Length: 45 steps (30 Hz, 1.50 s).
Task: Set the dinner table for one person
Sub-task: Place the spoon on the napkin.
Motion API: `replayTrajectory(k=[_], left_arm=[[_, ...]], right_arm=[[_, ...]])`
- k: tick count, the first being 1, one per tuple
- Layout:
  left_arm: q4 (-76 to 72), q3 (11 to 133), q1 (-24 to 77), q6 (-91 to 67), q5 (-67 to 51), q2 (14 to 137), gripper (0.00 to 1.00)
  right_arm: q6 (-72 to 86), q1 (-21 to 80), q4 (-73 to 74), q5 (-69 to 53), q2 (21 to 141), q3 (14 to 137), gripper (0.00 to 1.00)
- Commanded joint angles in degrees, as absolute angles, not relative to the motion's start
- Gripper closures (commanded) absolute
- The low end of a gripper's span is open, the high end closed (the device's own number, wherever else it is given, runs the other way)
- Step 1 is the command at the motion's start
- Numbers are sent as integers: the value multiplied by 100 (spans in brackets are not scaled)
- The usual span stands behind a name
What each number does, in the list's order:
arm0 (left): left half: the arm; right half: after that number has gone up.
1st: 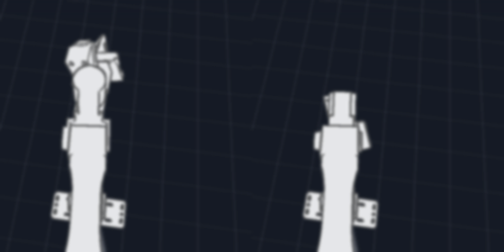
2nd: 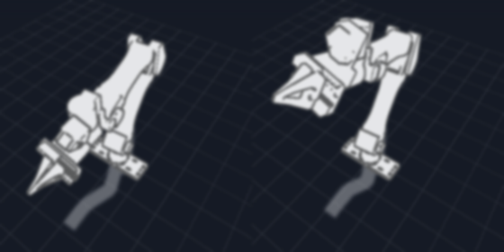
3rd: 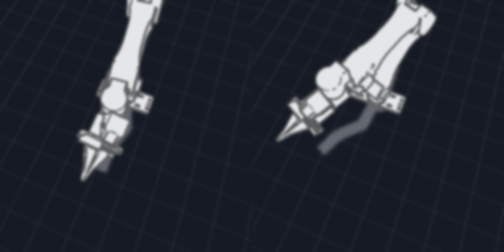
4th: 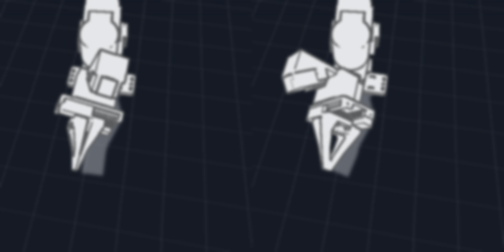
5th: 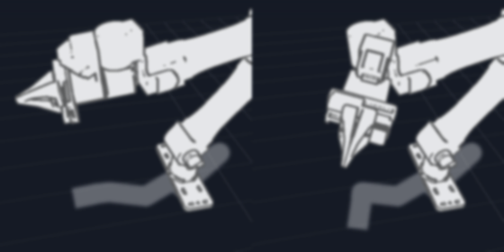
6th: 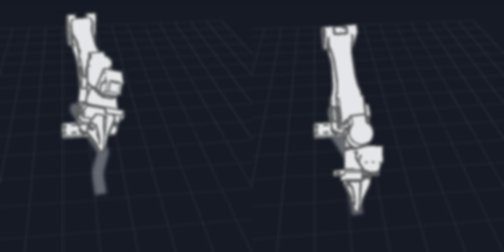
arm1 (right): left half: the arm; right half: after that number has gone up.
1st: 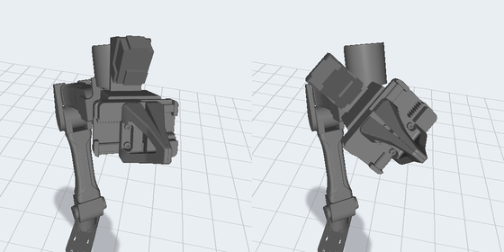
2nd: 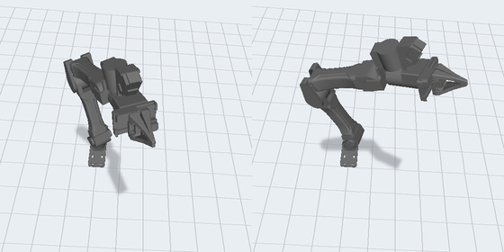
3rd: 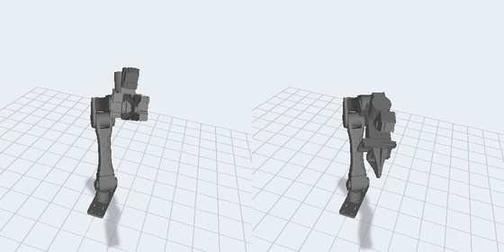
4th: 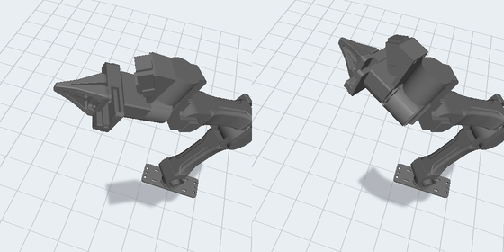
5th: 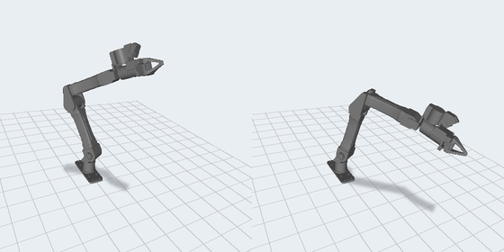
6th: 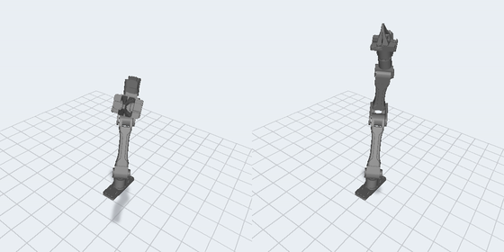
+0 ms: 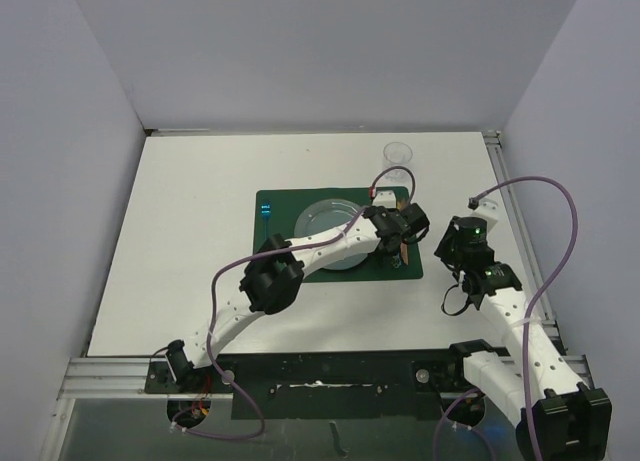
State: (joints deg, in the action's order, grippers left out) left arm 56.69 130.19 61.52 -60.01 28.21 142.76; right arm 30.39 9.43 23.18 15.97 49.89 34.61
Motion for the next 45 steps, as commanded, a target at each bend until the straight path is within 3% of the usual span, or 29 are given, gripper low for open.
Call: replayTrajectory(k=[1, 25, 28, 29, 30, 45], left_arm=[[5728, 13288, 6161, -6187, 2893, 14371, 79], [5493, 13245, 6092, -6311, 2616, 14675, 79], [5485, 13199, 6088, -6312, 2602, 14680, 85], [5478, 13182, 6085, -6311, 2602, 14671, 97], [5470, 13169, 6082, -6311, 2610, 14647, 100], [5519, 12656, 6258, -6316, 3880, 13601, 100]], right_arm=[[2971, 881, 2090, 1526, 4782, 3506, 75], [2931, 663, 1998, 1283, 4711, 3437, 75], [2927, 631, 1982, 1259, 4720, 3430, 75], [2925, 618, 1972, 1238, 4734, 3424, 75], [2919, 605, 1971, 1231, 4750, 3420, 74], [2900, 521, 1943, 1178, 4988, 3453, 75]])
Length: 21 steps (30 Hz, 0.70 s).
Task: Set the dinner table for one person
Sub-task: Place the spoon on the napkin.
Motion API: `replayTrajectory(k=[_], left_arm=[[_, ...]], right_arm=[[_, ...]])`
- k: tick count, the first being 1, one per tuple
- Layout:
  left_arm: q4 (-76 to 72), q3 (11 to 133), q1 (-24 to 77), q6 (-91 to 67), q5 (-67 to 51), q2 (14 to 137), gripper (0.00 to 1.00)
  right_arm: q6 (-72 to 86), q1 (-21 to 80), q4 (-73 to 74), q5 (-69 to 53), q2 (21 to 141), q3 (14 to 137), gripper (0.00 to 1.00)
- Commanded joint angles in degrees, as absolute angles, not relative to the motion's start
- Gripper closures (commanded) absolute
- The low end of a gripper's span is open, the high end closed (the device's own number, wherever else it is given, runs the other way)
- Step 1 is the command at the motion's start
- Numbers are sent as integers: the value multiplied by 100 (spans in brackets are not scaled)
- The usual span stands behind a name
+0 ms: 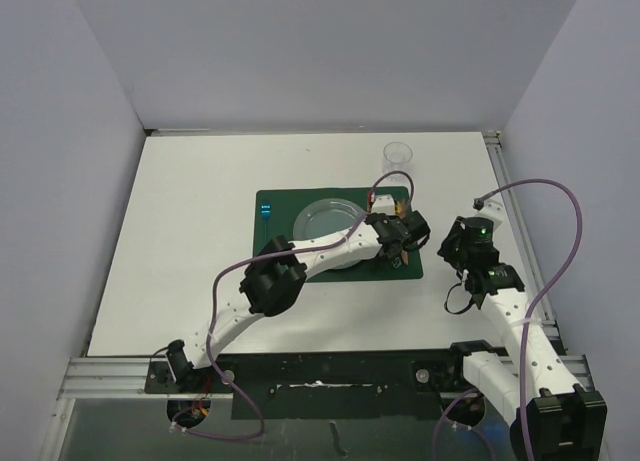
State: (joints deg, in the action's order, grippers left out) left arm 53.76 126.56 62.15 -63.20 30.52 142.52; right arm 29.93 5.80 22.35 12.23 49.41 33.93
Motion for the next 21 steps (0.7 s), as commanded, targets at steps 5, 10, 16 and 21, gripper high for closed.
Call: replayTrajectory(k=[5, 10, 16, 21], left_arm=[[5588, 12668, 6402, -6226, 4391, 13225, 100], [5609, 12683, 6485, -6163, 4688, 12966, 100], [5855, 12669, 6497, -6162, 4887, 12780, 100], [6634, 12090, 6445, -6701, 5373, 12389, 100]], right_arm=[[2892, 501, 1942, 1178, 5074, 3480, 75], [2883, 497, 1952, 1151, 5113, 3502, 74], [2883, 482, 1951, 1138, 5195, 3524, 74], [2875, 477, 1969, 1116, 5194, 3540, 74]])
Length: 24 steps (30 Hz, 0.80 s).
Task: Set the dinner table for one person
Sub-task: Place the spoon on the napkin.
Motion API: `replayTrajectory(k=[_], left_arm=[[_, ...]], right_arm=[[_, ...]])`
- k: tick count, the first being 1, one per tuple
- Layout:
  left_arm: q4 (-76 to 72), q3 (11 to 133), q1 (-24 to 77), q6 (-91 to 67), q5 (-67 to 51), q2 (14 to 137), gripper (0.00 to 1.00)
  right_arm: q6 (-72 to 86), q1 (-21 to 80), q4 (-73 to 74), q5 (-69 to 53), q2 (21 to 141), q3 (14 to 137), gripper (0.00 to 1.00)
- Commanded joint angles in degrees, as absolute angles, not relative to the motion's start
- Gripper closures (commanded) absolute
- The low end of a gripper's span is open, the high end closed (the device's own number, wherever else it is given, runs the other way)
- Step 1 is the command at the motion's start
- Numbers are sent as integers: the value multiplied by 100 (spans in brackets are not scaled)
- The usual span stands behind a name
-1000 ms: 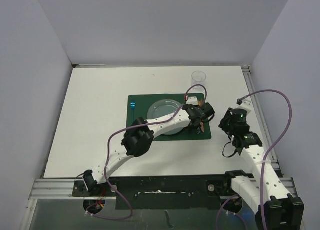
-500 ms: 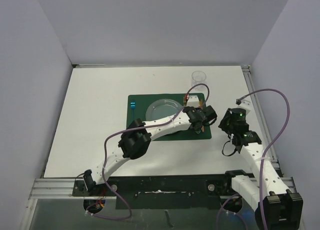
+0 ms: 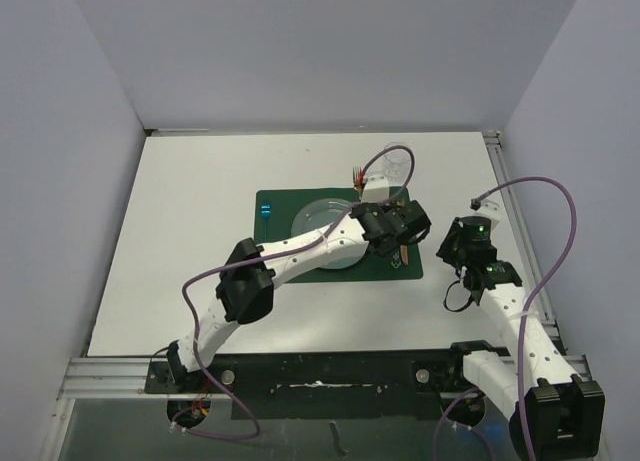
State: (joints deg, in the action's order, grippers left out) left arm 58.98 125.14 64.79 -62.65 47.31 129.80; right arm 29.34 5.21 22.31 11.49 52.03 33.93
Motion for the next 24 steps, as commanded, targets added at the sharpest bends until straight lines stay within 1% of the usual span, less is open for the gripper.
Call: replayTrajectory(k=[1, 5, 9, 12, 15, 17, 24], left_arm=[[6688, 11827, 6402, -6796, 5406, 12234, 100], [6385, 10428, 6112, -7025, 5334, 11434, 100], [5702, 8964, 5540, -7013, 4993, 10512, 100], [5180, 8118, 5099, -6807, 4754, 9939, 100], [4863, 7683, 4616, -6539, 4427, 9612, 100], [4648, 7405, 4463, -6370, 4291, 9505, 100], [3629, 6682, 4303, -5458, 3599, 9445, 100]], right_arm=[[2870, 476, 1973, 1112, 5206, 3550, 74], [2866, 466, 1985, 1075, 5267, 3577, 74], [2874, 442, 2024, 1060, 5315, 3607, 74], [2883, 430, 2065, 1046, 5345, 3650, 74], [2923, 416, 2098, 1042, 5401, 3709, 74], [2958, 415, 2122, 1008, 5436, 3755, 74], [3088, 422, 2153, 934, 5533, 3856, 74]])
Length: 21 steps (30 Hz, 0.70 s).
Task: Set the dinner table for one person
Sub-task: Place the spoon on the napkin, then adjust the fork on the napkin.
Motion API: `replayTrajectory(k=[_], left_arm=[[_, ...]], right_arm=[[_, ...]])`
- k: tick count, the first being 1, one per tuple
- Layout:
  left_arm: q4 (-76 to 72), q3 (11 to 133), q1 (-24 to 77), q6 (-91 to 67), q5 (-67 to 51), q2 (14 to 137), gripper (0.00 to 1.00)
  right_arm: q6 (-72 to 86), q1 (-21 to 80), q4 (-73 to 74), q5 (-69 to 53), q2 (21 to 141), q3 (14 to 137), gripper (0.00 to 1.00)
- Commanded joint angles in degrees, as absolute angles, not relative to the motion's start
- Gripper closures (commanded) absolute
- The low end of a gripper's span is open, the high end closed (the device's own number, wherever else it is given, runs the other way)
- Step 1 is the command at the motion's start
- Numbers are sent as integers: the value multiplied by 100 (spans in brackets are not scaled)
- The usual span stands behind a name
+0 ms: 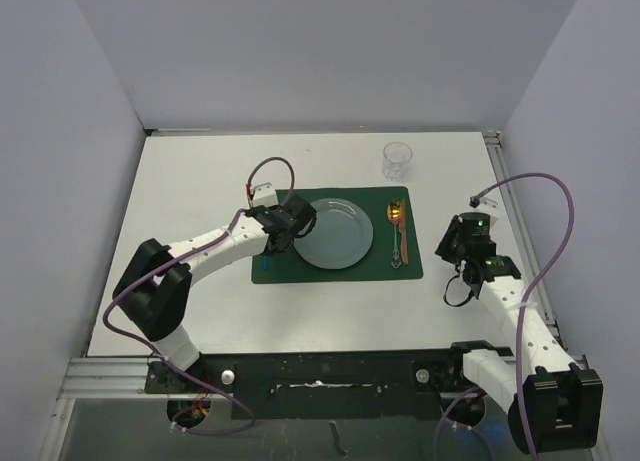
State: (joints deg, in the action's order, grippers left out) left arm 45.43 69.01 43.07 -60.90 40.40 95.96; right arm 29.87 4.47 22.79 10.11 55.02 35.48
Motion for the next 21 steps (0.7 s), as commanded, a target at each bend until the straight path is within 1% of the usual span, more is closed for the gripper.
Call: replayTrajectory(k=[1, 6, 14, 21], left_arm=[[3520, 6592, 4306, -5340, 3510, 9434, 100], [3254, 6079, 4298, -5019, 3333, 9119, 100], [2752, 5259, 4131, -4567, 3082, 8161, 100], [2263, 4962, 4061, -3990, 2890, 7584, 100]], right_arm=[[3100, 422, 2153, 928, 5552, 3865, 74], [3124, 417, 2132, 897, 5686, 3919, 74], [3249, 439, 1962, 657, 5911, 3903, 74], [3304, 461, 1942, 624, 5927, 3916, 74]])
